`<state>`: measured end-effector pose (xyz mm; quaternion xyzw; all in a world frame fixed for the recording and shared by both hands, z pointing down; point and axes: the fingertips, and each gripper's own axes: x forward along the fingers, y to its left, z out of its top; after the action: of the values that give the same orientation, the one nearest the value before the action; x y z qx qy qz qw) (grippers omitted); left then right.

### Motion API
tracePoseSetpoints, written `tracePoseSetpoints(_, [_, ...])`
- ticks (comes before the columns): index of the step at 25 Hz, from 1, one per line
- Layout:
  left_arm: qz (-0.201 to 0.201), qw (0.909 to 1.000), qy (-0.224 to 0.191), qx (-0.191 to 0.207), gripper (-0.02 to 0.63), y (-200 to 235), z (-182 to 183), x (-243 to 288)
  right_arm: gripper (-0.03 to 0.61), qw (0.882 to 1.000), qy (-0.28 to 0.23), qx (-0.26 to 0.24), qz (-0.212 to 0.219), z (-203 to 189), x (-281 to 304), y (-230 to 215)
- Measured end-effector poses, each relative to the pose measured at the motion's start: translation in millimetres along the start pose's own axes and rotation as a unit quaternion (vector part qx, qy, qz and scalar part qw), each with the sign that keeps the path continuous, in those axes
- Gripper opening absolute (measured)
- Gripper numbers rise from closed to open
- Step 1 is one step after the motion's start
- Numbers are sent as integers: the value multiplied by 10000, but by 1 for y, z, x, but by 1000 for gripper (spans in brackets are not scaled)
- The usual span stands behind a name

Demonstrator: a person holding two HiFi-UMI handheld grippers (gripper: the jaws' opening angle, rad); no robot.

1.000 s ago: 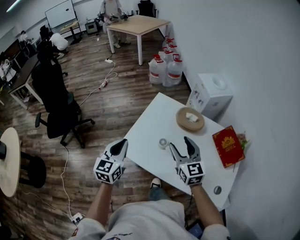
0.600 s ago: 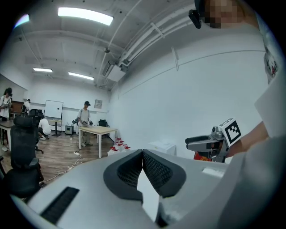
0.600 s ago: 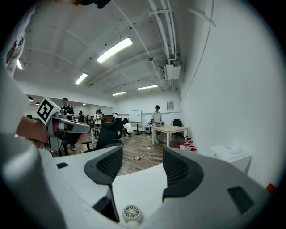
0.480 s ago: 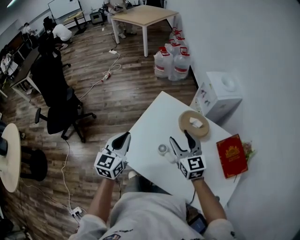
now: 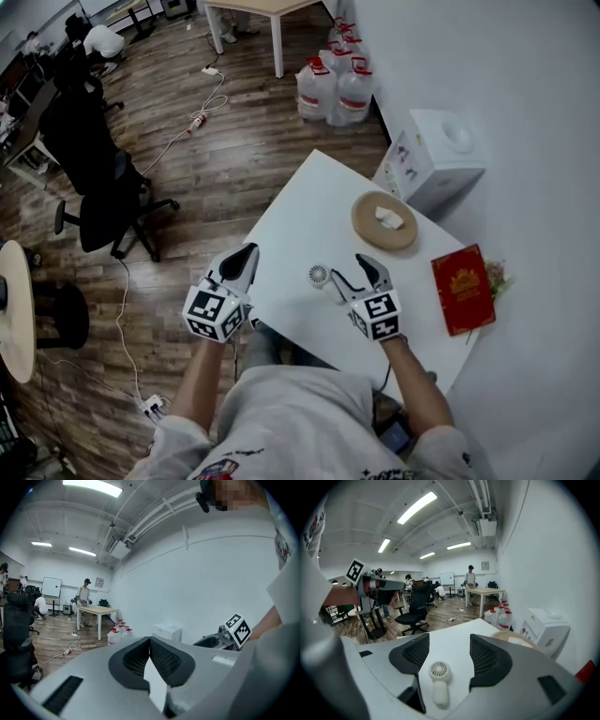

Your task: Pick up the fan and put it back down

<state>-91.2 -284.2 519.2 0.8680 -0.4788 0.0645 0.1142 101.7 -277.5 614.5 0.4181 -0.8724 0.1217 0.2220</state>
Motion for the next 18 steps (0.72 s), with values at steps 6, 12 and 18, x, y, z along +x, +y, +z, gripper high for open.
tracePoseSetpoints(6, [238,9993,233,-177,5,17,-29,-19,265,9835,1629,-118,777,-98,37,37])
tracePoseSetpoints(12, [616,9972,341,-239,5,41,-46,-54,272,9621,2523,-395,951,-144,70,44])
tracePoseSetpoints(18, [1053,9931,374,-353,5,61,-58,-95,275,9441,3154,-414,868,-172,96,41])
